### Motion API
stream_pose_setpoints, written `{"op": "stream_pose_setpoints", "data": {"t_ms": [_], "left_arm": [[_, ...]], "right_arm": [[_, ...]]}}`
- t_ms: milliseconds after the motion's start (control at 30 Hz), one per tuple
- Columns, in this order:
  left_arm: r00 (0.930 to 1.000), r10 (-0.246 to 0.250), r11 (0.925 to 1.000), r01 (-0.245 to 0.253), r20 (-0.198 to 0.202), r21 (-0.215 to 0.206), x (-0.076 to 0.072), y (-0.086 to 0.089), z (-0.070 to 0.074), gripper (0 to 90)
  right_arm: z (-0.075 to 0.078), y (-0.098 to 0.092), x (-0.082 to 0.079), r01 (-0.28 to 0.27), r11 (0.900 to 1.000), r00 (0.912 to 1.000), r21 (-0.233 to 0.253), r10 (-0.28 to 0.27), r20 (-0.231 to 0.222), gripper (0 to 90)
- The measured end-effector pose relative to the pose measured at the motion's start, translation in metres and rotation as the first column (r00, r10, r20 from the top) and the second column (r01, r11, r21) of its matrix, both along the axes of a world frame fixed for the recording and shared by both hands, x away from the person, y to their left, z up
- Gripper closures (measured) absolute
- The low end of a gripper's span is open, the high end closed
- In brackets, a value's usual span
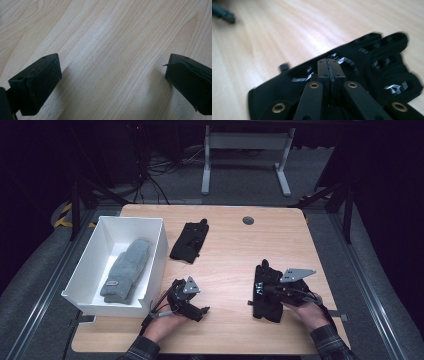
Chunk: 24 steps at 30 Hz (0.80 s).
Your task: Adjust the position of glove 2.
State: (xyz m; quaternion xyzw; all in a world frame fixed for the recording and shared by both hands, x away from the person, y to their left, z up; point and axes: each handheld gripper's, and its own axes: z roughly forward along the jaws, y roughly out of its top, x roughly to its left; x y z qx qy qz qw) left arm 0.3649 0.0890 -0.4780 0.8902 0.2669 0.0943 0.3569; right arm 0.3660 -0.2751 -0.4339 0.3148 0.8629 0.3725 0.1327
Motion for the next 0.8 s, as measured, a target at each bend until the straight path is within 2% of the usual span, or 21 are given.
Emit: {"op": "stream_pose_setpoints", "data": {"t_ms": [67, 100, 133, 200, 300, 333, 467, 567, 667, 800], "left_arm": [[1.0, -0.001, 1.0, 0.001, 0.0, 0.0, 0.0, 0.0, 0.0, 1.0], [1.0, -0.001, 1.0, 0.001, 0.0, 0.0, 0.0, 0.0, 0.0, 0.9], [1.0, -0.002, 1.0, 0.002, 0.0, 0.0, 0.0, 0.0, 0.0, 0.9], [1.0, -0.003, 1.0, 0.003, 0.002, -0.001, 0.0, 0.0, 0.0, 0.9], [1.0, -0.003, 1.0, 0.003, 0.004, 0.0, 0.001, 0.0, 0.0, 0.8], [1.0, -0.003, 1.0, 0.003, 0.003, 0.0, 0.0, 0.0, 0.0, 0.9], [1.0, -0.002, 1.0, 0.002, 0.004, 0.0, 0.001, 0.0, 0.0, 0.8], [1.0, -0.002, 1.0, 0.002, 0.004, 0.0, 0.001, 0.0, 0.0, 0.7], [1.0, -0.002, 1.0, 0.002, 0.003, 0.0, 0.001, 0.0, 0.0, 0.7], [1.0, -0.001, 1.0, 0.001, 0.003, -0.001, 0.001, 0.0, 0.0, 0.7]], "right_arm": [[0.0, 0.001, 0.011, 0.021, 1.0, 0.9998, 0.007, -0.021, 0.004, 90.0], [0.0, 0.001, 0.011, 0.021, 1.0, 0.9998, 0.007, -0.021, 0.004, 90.0], [-0.003, 0.004, 0.021, 0.029, 1.0, 0.9996, -0.003, -0.029, -0.001, 90.0], [-0.005, 0.004, 0.023, 0.029, 1.0, 0.9996, -0.004, -0.029, -0.006, 90.0], [-0.016, 0.01, 0.029, 0.015, 0.998, 0.9991, -0.057, -0.017, -0.039, 90.0], [-0.02, 0.012, 0.029, 0.013, 0.998, 0.9994, -0.069, -0.016, -0.032, 90.0], [-0.02, 0.015, 0.022, -0.001, 0.998, 0.9994, -0.065, -0.001, -0.036, 90.0], [-0.02, 0.019, 0.011, -0.023, 0.998, 0.9989, -0.064, 0.02, -0.042, 90.0], [-0.02, 0.024, 0.0, -0.041, 0.996, 0.9986, -0.083, 0.038, -0.038, 90.0], [-0.02, 0.027, -0.014, -0.052, 0.996, 0.9979, -0.077, 0.049, -0.043, 90.0]]}}
